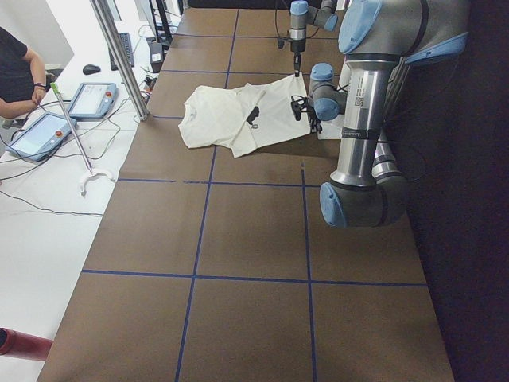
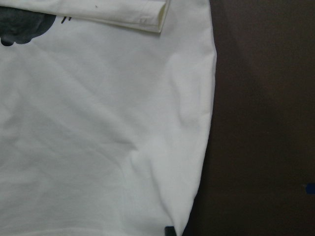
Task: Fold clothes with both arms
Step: 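Grasp the hem corners with both grippers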
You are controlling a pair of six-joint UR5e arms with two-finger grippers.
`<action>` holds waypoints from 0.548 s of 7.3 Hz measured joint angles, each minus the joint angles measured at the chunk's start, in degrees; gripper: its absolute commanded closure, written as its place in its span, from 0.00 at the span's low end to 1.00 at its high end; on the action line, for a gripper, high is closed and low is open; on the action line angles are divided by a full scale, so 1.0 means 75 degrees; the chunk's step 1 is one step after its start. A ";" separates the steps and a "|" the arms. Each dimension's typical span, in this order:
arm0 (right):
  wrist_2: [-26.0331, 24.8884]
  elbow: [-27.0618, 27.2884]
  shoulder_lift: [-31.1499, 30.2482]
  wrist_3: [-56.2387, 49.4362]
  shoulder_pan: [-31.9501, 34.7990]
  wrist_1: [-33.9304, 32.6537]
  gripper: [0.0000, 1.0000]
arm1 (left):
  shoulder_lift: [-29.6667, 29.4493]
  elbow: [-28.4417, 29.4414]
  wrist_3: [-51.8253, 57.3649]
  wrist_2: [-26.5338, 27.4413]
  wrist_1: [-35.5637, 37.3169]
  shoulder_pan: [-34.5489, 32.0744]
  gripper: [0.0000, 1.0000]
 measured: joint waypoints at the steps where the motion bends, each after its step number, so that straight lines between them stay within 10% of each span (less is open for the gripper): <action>1: 0.0355 0.0015 -0.0520 0.0000 0.0032 0.0854 1.00 | 0.0119 -0.0322 -0.0044 -0.0003 0.0135 0.0335 1.00; 4: 0.1053 -0.0107 -0.2347 -0.0003 0.0111 0.3657 1.00 | 0.0617 -0.0885 -0.0083 0.0003 0.0275 0.0781 1.00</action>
